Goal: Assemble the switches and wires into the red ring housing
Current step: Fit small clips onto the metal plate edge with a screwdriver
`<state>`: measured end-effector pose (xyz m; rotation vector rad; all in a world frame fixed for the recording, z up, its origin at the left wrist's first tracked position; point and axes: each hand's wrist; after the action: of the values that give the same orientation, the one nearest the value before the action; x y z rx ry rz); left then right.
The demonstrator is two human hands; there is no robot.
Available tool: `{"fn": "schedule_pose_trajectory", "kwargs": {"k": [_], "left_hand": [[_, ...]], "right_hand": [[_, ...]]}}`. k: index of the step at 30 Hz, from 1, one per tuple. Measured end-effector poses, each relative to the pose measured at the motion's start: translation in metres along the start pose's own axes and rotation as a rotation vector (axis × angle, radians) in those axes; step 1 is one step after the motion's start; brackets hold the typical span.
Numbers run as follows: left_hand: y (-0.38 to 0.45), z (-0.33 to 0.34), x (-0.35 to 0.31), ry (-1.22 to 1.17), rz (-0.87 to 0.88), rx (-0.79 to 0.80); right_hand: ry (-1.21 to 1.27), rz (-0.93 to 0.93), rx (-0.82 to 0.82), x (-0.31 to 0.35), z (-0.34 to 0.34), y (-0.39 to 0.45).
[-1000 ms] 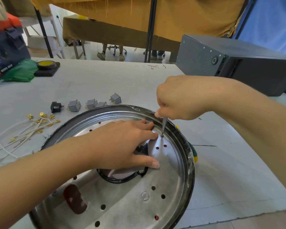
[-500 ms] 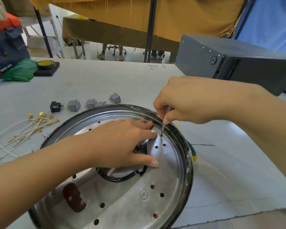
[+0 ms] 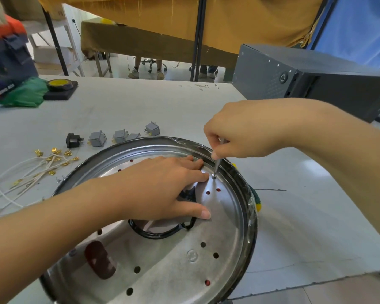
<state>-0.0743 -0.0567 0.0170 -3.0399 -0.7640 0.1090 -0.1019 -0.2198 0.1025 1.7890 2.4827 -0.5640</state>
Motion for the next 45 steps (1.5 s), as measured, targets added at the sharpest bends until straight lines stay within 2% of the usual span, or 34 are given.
{"fn": "schedule_pose_trajectory", "kwargs": {"k": [7,13,16,21,24,38,45], "left_hand": [[0.000,-0.002,-0.001,0.015,-0.001,0.011],[0.000,-0.001,0.000,0.008,0.011,-0.003],[0.000,0.000,-0.001,0.010,0.007,-0.008],[0.001,0.001,0.000,0.010,0.004,0.000],[0.001,0.000,0.000,0.009,-0.001,0.007],[0.001,-0.003,-0.003,0.029,0.000,0.026],[0.002,-0.001,-0.001,0.031,0.020,0.004]], "right_hand": [[0.026,-0.082,-0.153,-0.004,0.003,-0.011],[-0.042,-0.068,-0.180,-0.005,0.003,-0.012],[-0.049,-0.037,-0.159,-0.002,0.003,-0.009],[0.022,0.021,-0.016,0.003,-0.004,0.001],[-0.024,0.035,0.012,0.007,-0.006,0.006],[-0.080,-0.113,-0.135,0.003,-0.001,-0.004],[-0.037,-0.110,-0.090,0.003,-0.003,-0.003]]}}
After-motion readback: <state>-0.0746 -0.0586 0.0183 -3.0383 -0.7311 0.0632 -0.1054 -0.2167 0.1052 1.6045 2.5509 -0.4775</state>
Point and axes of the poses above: each hand's wrist, its own y-axis towards the middle knuckle, its own z-axis out of the palm, x = y × z, and after that the axes turned 1 degree about -x, right-handed
